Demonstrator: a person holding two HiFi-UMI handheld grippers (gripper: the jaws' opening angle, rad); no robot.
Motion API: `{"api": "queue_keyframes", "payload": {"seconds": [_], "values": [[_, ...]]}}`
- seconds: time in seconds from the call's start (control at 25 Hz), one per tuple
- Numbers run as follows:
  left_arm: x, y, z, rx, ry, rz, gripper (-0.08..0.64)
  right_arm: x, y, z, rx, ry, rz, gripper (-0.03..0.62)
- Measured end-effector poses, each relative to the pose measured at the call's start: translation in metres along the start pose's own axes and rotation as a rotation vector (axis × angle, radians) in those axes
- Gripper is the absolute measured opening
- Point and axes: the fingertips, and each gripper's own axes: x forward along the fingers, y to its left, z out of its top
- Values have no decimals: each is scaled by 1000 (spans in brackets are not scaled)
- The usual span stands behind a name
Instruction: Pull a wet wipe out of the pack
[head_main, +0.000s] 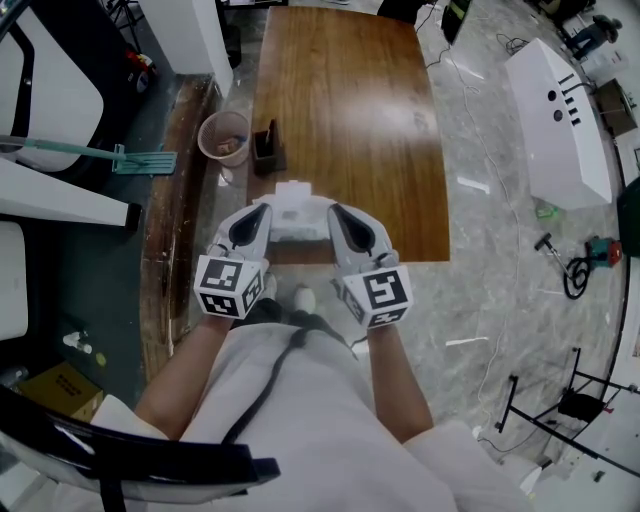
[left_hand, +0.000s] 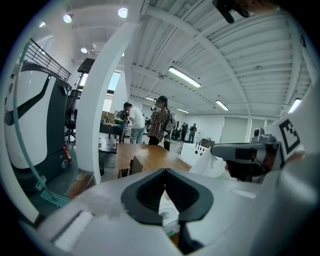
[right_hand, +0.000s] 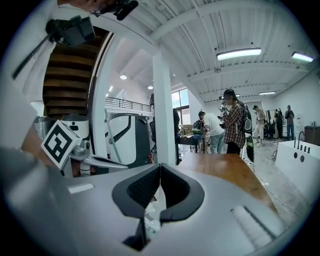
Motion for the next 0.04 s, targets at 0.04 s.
{"api": "queue_keyframes", "payload": {"seconds": [0.04], "values": [[0, 0, 1, 1, -2, 0, 5, -1, -1, 1, 2, -1, -3, 12]]}}
